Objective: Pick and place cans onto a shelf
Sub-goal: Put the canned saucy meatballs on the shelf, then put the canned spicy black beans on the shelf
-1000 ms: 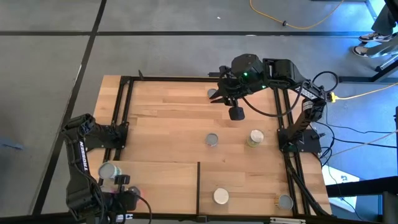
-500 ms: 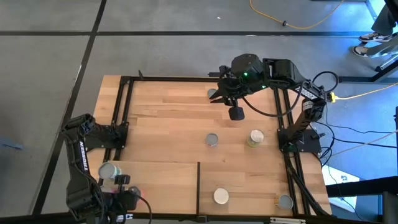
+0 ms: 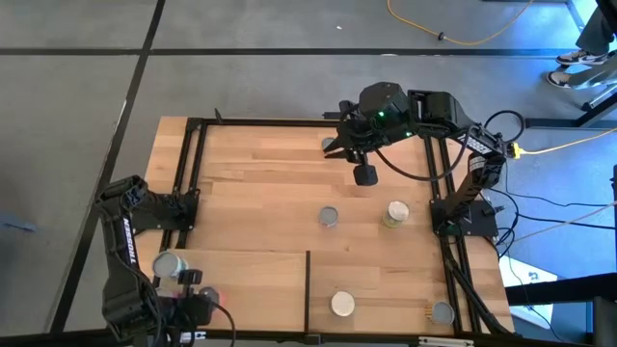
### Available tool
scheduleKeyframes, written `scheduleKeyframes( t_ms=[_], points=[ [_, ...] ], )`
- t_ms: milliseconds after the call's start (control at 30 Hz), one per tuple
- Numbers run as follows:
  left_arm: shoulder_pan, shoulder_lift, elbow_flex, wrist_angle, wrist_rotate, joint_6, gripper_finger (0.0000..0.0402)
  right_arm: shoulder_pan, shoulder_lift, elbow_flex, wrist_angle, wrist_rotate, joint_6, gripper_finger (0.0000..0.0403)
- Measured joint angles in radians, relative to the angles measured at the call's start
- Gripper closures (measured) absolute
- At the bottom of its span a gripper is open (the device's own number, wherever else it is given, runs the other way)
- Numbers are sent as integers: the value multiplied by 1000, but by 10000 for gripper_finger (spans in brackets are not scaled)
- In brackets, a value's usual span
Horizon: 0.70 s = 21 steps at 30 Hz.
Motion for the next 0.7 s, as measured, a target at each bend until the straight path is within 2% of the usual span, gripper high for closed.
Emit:
scheduleKeyframes(
  t_ms=[133, 233, 467, 700],
  points=[
    [5, 0, 21, -4, 4, -4, 362, 0, -2, 0, -1, 0, 0, 339],
    [5, -2, 83, -47, -30, -5, 362, 2, -13, 0, -4, 0, 0, 339],
    [5, -5, 253, -247, -166, -7, 363, 14, -64, 1, -51, 0, 14, 339],
    [44, -82, 262, -241, -315, 95, 364, 14, -91, 1, -179, 7, 87, 339]
  ],
)
